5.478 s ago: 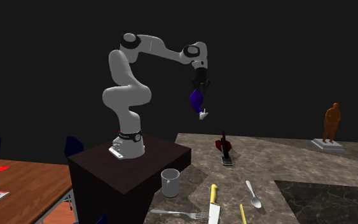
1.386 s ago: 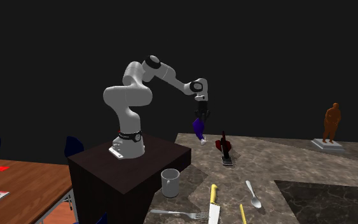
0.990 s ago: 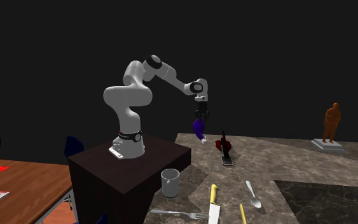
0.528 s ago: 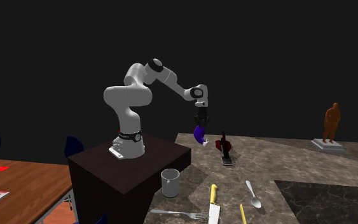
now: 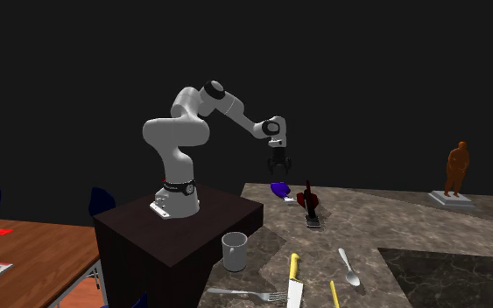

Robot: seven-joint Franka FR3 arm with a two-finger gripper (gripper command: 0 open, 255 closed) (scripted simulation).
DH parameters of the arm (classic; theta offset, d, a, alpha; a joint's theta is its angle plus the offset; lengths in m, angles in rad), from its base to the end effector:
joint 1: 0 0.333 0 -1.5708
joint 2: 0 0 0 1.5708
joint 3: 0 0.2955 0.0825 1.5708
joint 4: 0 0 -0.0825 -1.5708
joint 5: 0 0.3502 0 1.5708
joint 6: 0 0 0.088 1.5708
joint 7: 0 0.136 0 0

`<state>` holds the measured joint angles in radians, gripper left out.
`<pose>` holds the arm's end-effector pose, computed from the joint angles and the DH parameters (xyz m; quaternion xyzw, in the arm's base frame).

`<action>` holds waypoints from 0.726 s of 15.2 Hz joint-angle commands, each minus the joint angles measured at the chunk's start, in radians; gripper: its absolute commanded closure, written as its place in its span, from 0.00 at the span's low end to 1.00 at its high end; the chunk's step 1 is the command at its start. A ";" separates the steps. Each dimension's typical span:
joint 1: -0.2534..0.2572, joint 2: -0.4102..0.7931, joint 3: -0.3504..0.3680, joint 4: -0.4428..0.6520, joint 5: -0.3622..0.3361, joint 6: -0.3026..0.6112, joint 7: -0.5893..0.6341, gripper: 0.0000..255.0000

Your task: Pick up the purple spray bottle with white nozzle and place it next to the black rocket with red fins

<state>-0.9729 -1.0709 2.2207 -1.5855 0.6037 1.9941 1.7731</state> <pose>0.0983 0.6066 0.1391 0.9308 -0.3191 0.1441 0.1047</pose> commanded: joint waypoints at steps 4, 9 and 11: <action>0.004 0.054 -0.025 0.054 -0.053 -0.088 0.031 0.00; -0.020 0.083 0.015 0.050 -0.096 -0.072 0.054 0.00; -0.026 0.090 0.025 0.050 -0.107 -0.069 0.059 0.00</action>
<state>-0.9981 -0.9984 2.2463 -1.5574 0.4703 1.9196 1.8288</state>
